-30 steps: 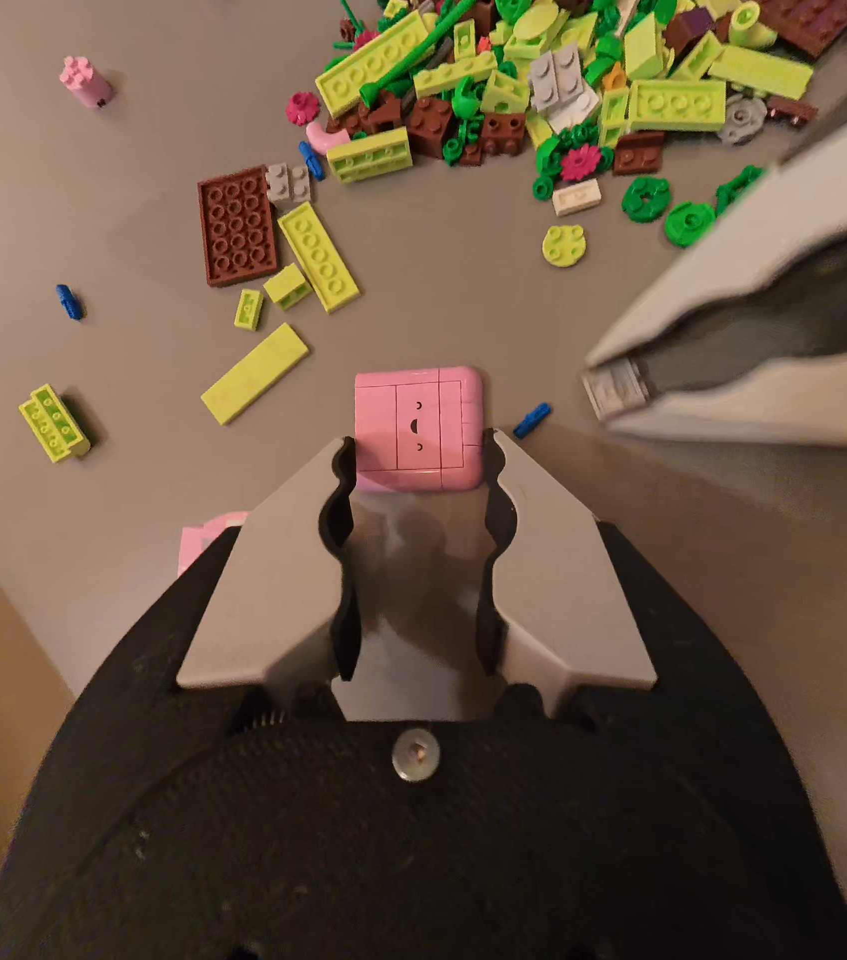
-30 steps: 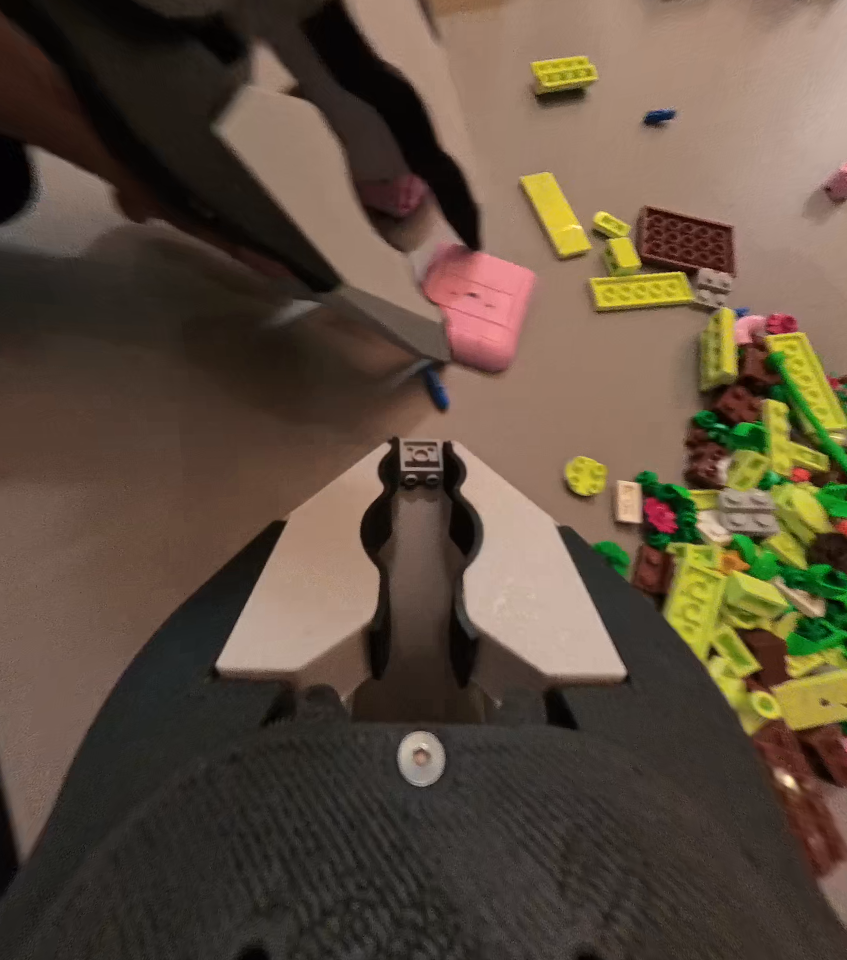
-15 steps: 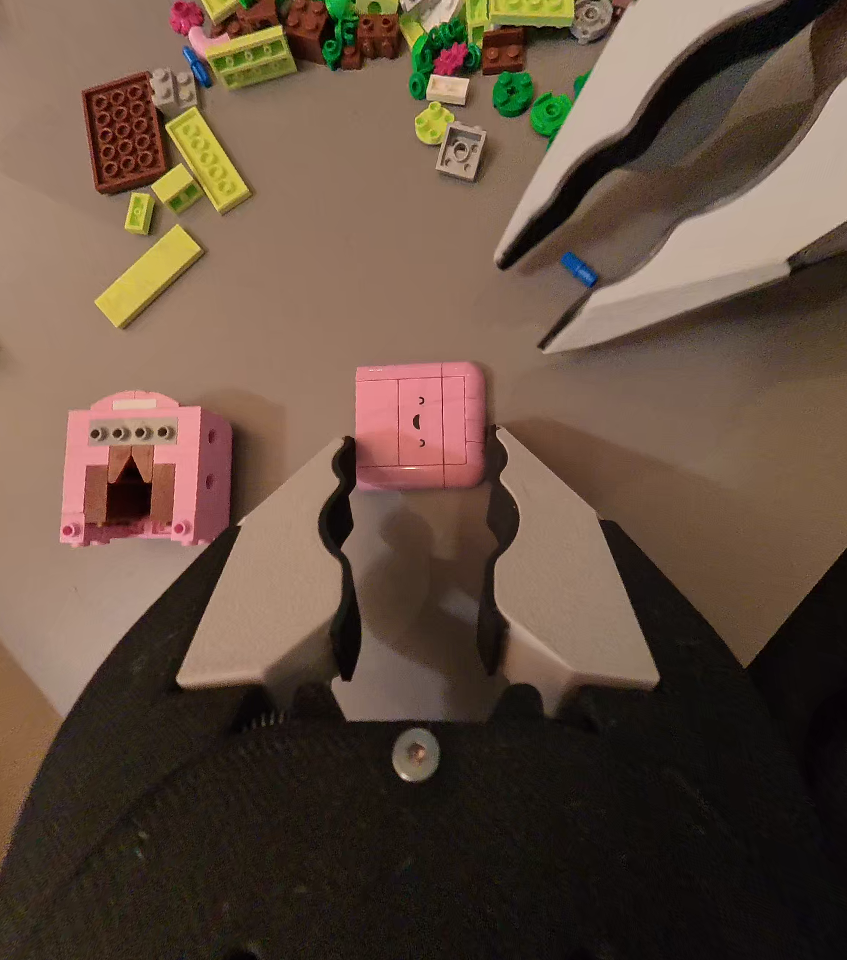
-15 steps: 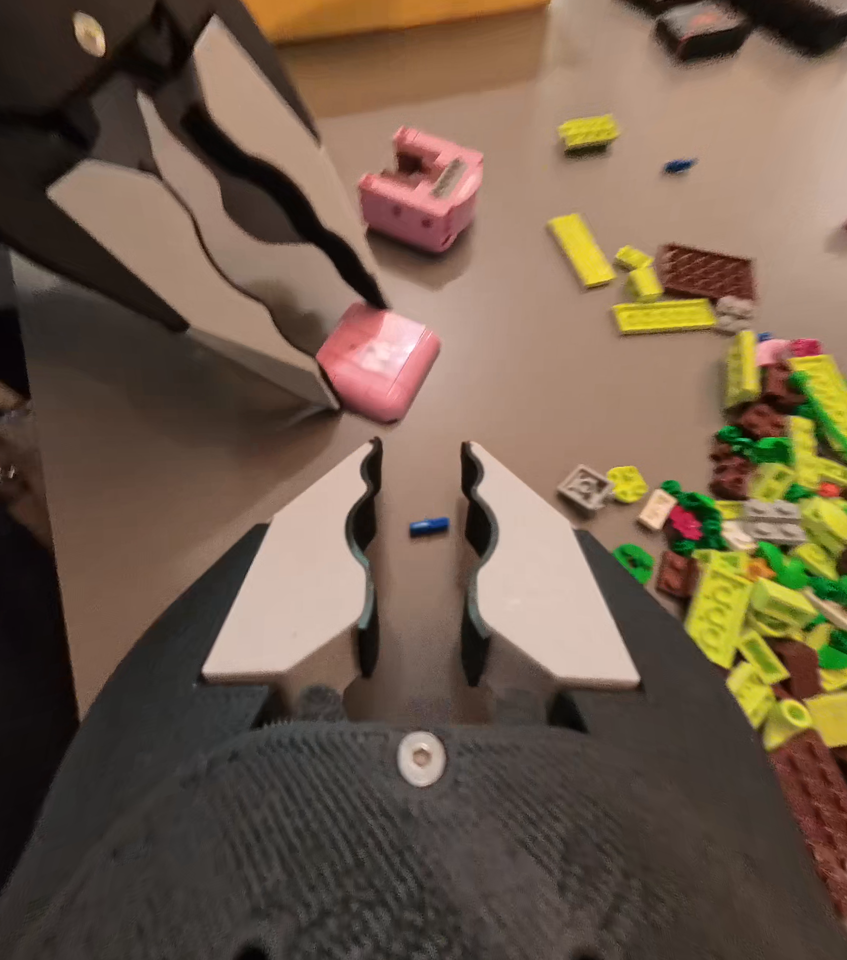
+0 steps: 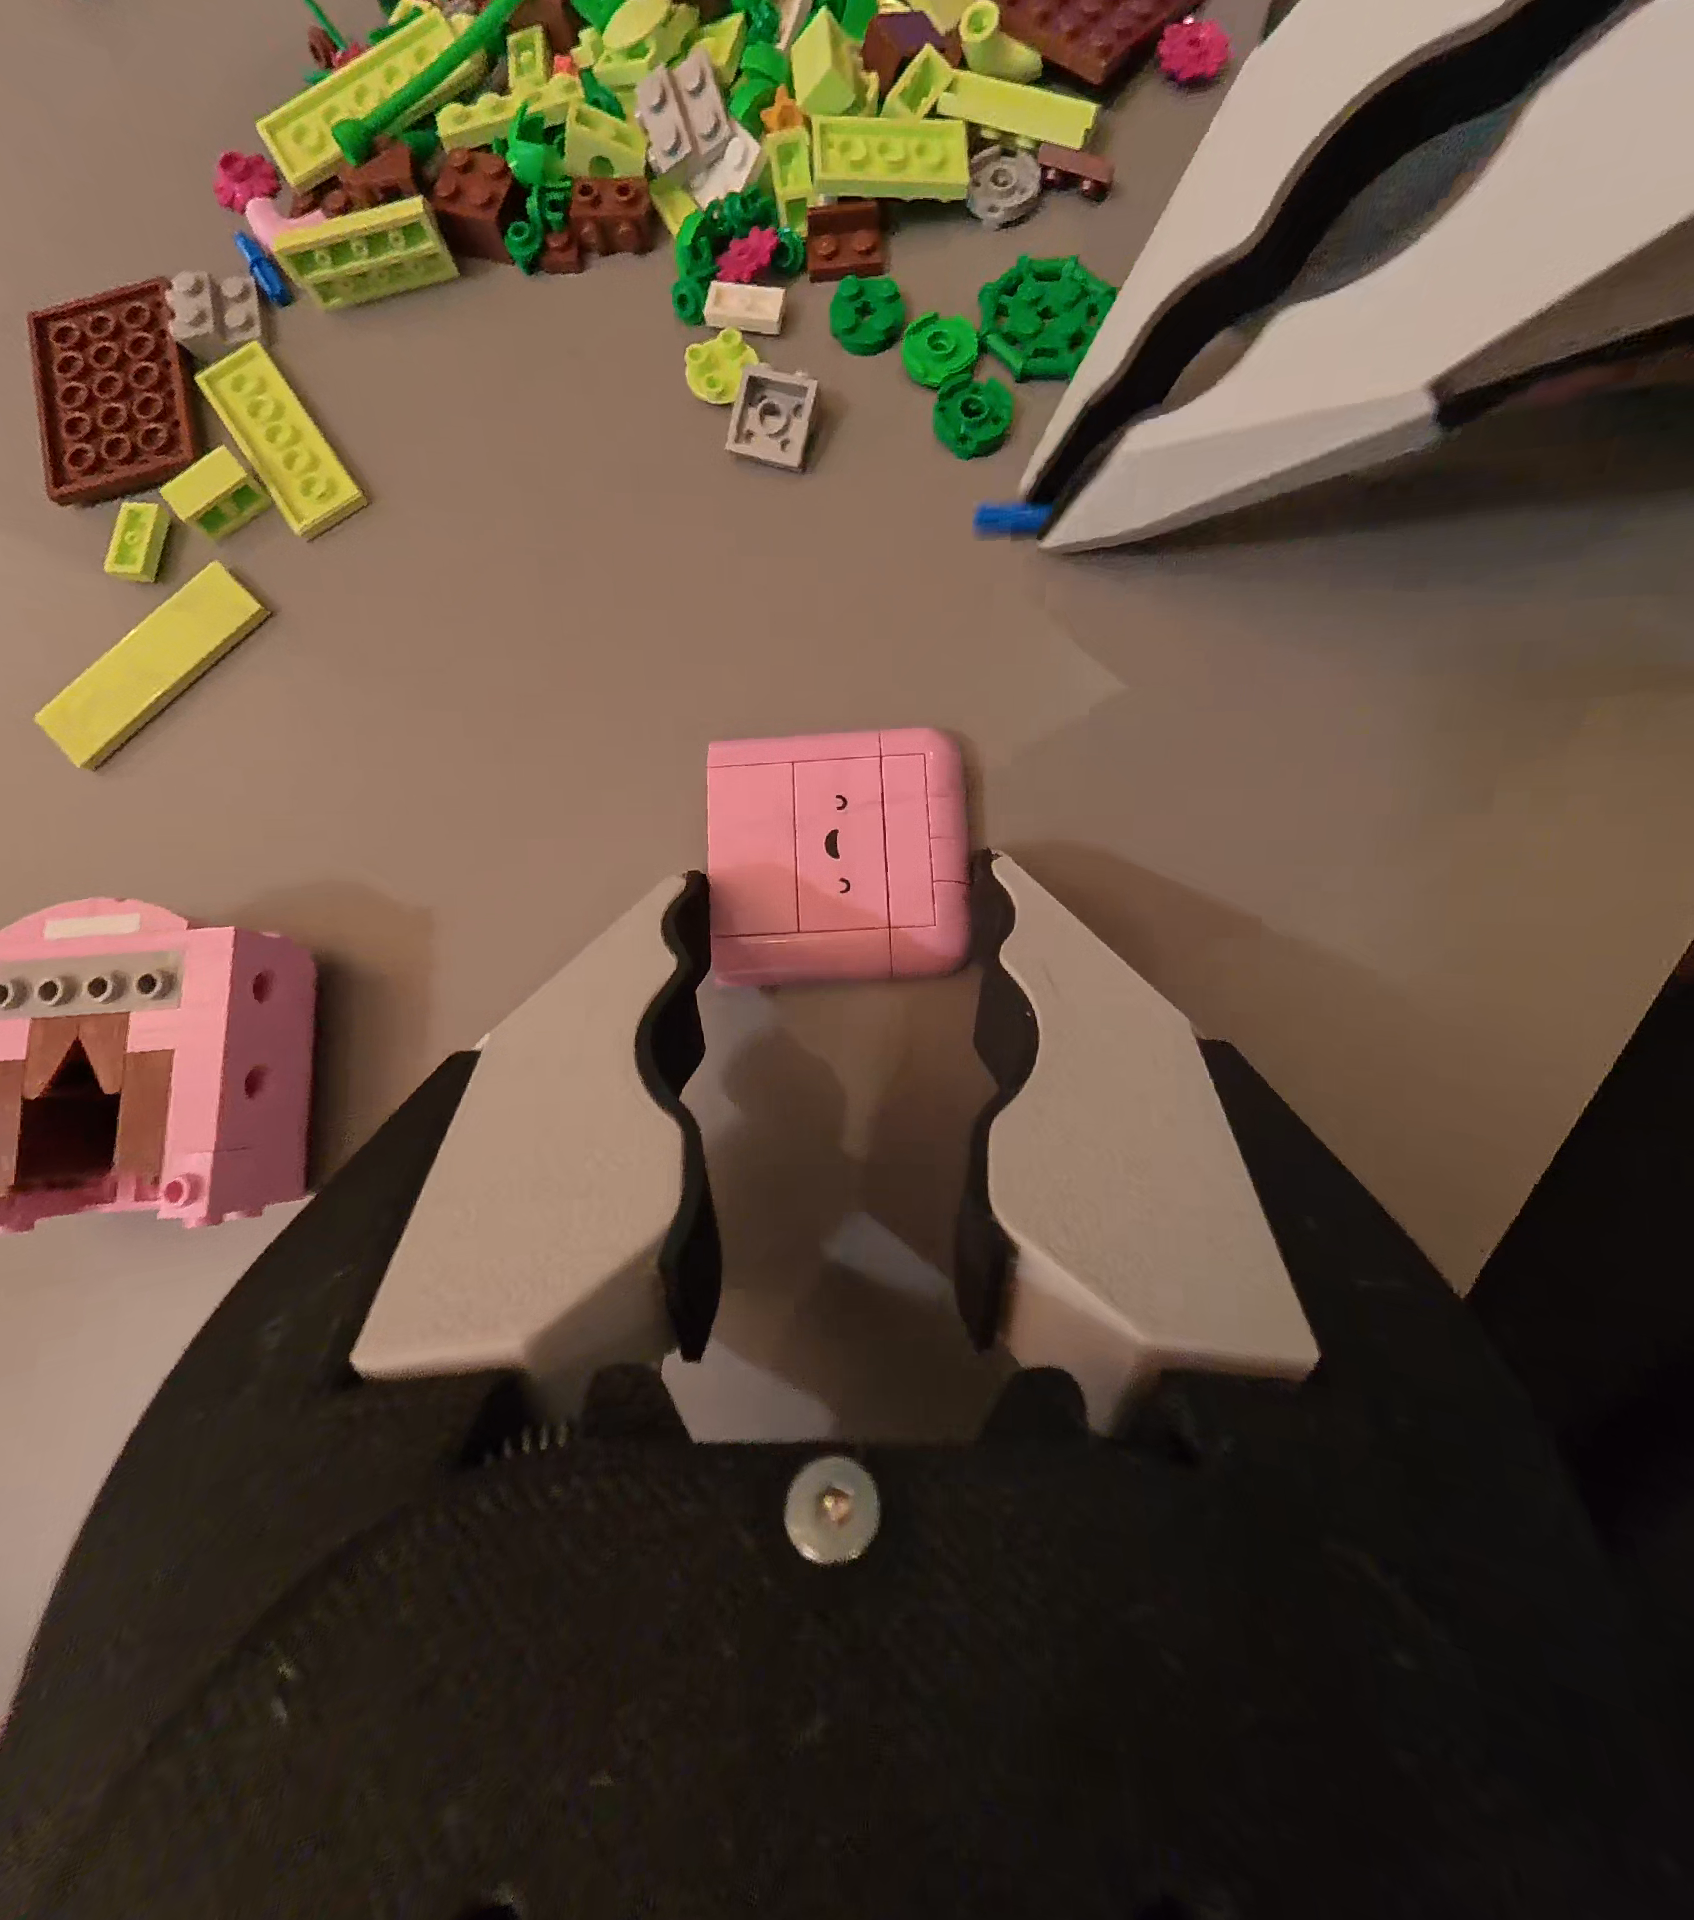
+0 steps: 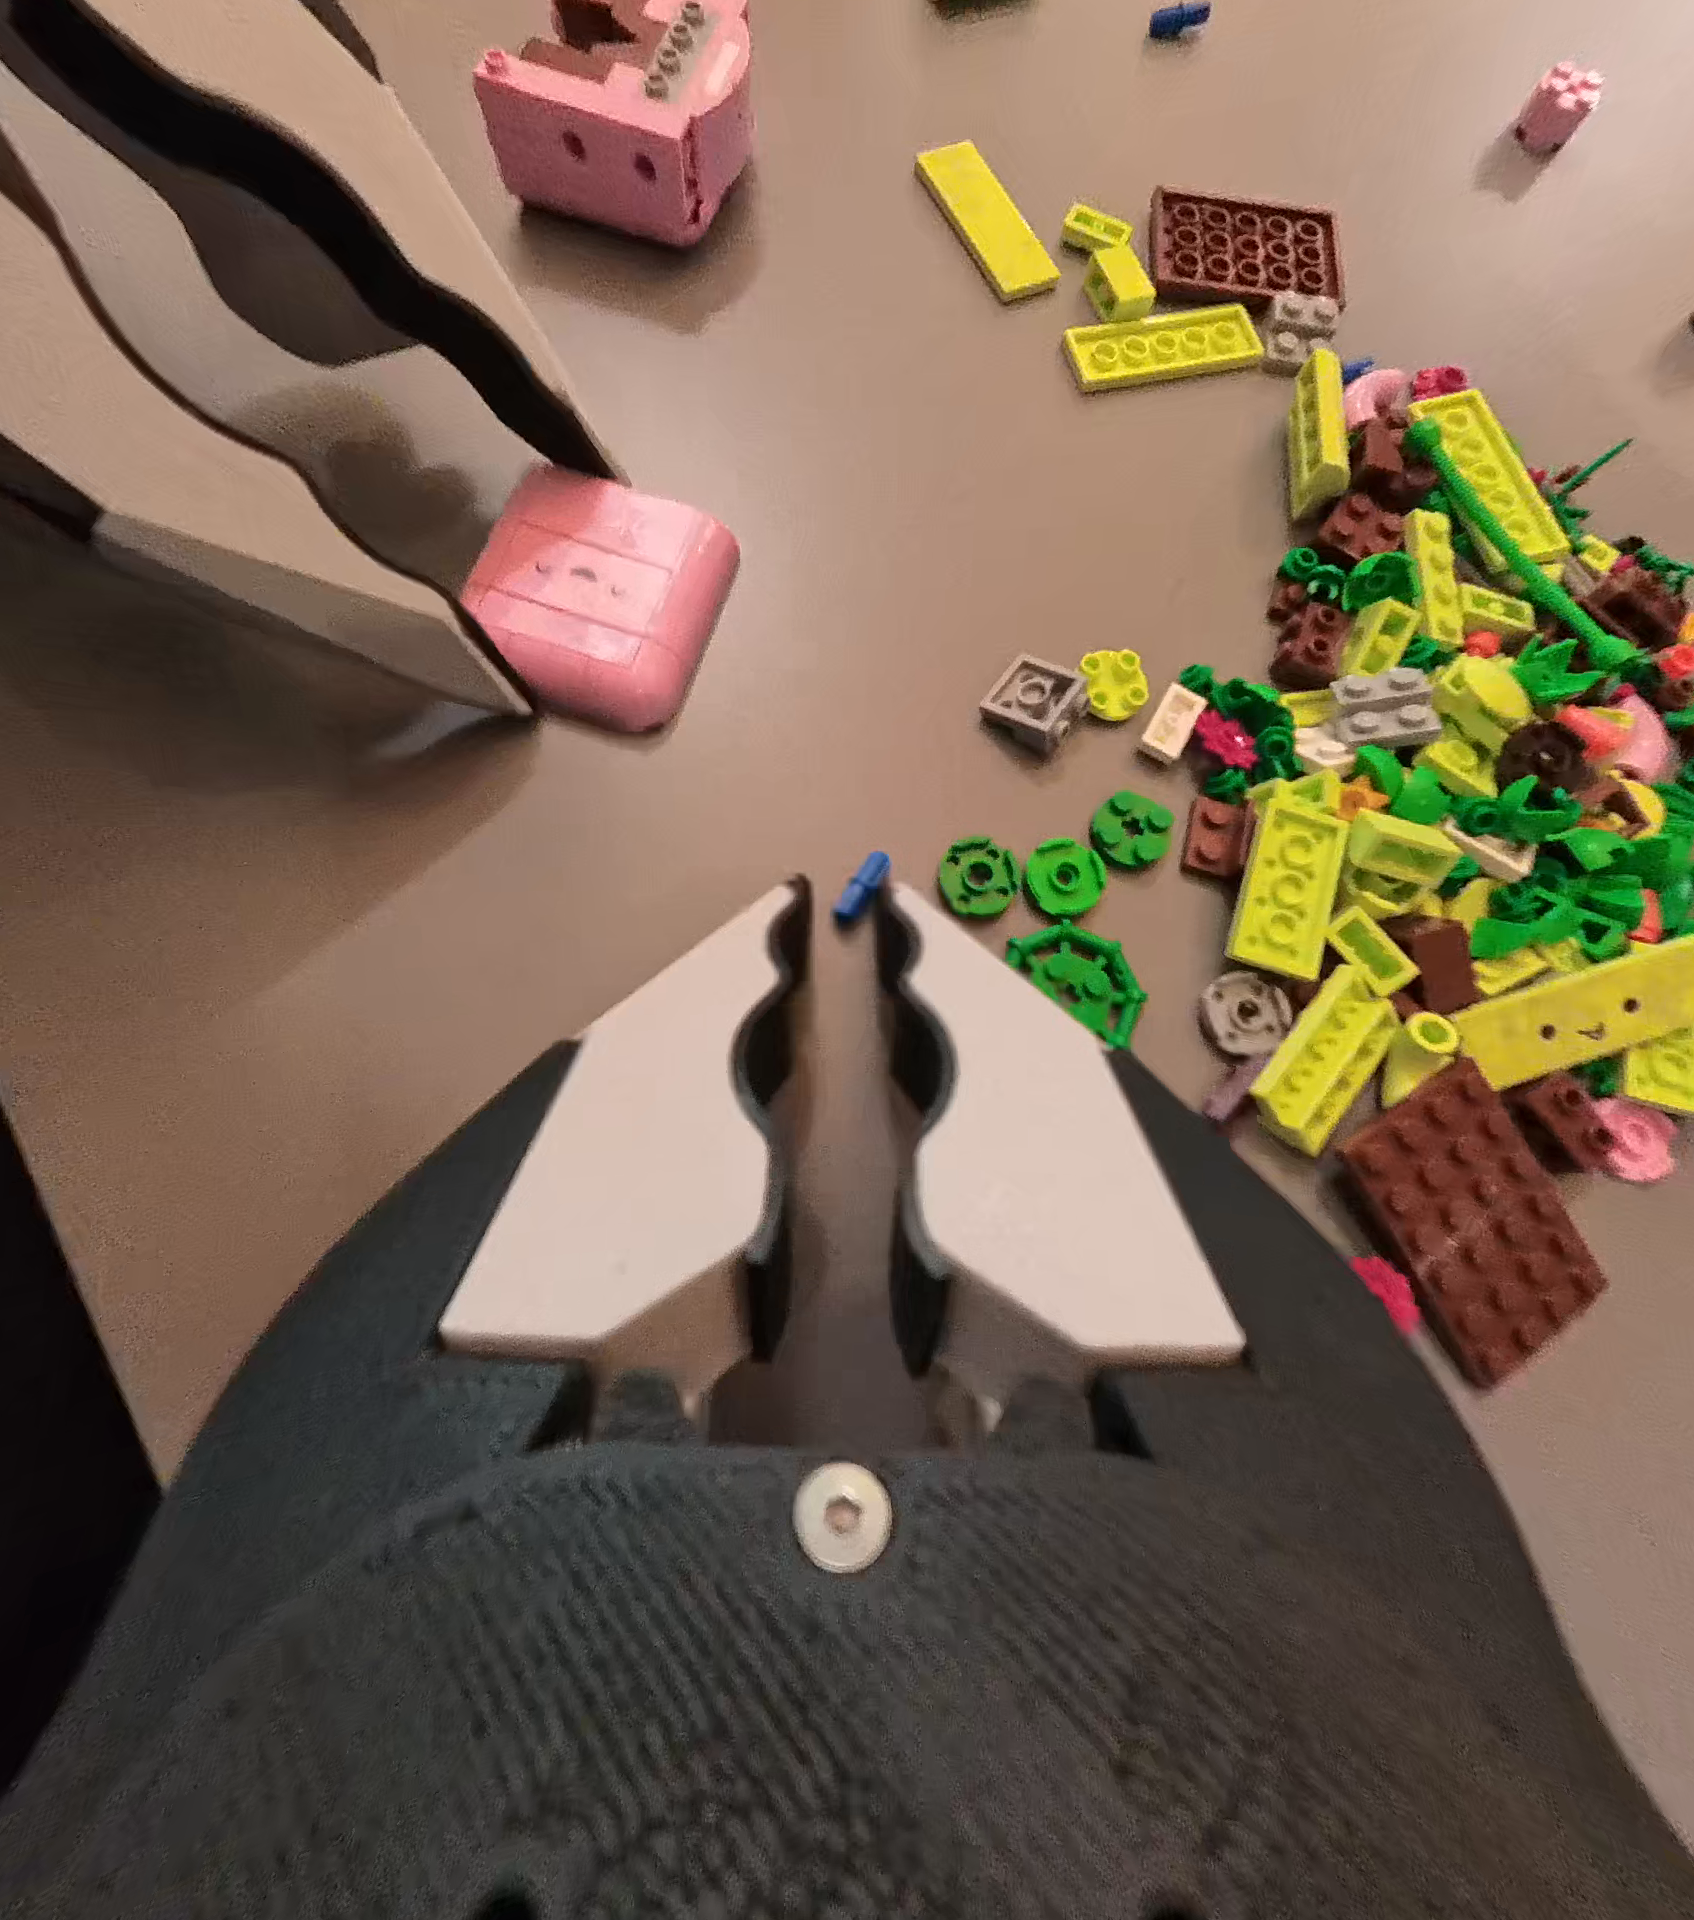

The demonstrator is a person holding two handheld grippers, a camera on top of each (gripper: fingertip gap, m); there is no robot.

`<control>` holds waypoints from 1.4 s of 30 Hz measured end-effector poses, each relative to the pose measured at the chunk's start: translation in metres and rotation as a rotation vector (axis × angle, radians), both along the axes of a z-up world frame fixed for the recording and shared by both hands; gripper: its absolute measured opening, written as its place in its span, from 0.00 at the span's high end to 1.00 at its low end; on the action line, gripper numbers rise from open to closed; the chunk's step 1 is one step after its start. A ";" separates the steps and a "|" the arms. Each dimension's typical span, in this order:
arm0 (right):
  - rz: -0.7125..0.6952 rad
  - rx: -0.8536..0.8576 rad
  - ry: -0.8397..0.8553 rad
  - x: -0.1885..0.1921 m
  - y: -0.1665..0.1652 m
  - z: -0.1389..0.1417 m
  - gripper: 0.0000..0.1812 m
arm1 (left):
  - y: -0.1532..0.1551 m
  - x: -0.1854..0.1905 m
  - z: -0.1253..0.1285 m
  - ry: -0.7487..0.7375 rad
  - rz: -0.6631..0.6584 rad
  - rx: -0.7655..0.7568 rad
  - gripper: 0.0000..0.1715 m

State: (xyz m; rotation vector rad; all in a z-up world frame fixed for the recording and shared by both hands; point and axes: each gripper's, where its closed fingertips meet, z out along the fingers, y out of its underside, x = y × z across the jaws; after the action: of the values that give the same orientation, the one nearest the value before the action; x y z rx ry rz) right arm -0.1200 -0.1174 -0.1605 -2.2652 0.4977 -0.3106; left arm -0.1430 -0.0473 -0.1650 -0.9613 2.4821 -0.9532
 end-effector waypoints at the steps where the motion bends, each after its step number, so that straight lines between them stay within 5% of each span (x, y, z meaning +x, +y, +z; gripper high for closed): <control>1: 0.009 0.012 0.009 0.000 0.002 0.000 0.99 | -0.003 -0.001 0.000 -0.003 -0.007 -0.008 0.71; 9: -0.125 -0.019 -0.079 0.047 -0.016 0.012 0.99 | -0.027 -0.016 0.000 0.000 -0.150 -0.038 0.70; 12: -0.146 0.031 -0.032 0.053 -0.020 0.015 0.90 | -0.022 -0.018 -0.001 0.012 -0.162 -0.027 0.70; 18: -0.074 0.131 0.014 0.019 -0.011 0.024 0.88 | -0.003 -0.017 -0.001 0.036 -0.180 -0.023 0.69; 21: 0.029 0.196 0.179 -0.016 0.014 0.021 0.86 | 0.006 -0.015 -0.001 0.046 -0.165 -0.017 0.69; 24: 0.095 0.206 0.166 -0.025 0.034 0.019 0.83 | 0.015 -0.012 -0.001 0.051 -0.134 -0.007 0.70; 29: 0.259 0.197 0.193 -0.032 0.071 0.020 0.63 | 0.017 -0.021 0.001 0.083 -0.187 -0.029 0.70; 32: 0.352 0.207 0.316 -0.042 0.084 0.021 0.60 | 0.018 -0.023 0.000 0.070 -0.207 -0.019 0.70; 42: 0.300 0.116 0.391 -0.066 0.046 0.010 0.70 | 0.020 -0.014 0.001 0.053 -0.167 -0.086 0.67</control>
State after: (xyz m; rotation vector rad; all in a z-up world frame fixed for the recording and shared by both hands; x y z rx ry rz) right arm -0.1858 -0.0715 -0.1508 -2.2502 0.3524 0.3109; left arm -0.1568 -0.0274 -0.1640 -0.8243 2.6182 -1.1084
